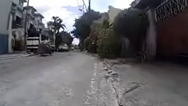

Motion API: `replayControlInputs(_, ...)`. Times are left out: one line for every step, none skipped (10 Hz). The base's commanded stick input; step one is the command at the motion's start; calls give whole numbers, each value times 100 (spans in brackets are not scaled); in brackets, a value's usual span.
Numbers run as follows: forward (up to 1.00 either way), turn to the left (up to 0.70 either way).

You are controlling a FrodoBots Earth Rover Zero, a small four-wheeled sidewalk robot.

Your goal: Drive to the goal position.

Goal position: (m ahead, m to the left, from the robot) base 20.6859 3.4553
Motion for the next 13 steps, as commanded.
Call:
replayControlInputs(0, 0)
replayControlInputs(0, 0)
replayControlInputs(0, 0)
replayControlInputs(0, 0)
replayControlInputs(49, 0)
replayControlInputs(64, 0)
replayControlInputs(70, 0)
replayControlInputs(70, 13)
replayControlInputs(70, 35)
replayControlInputs(70, 22)
replayControlInputs(70, 0)
replayControlInputs(70, 0)
replayControlInputs(70, 3)
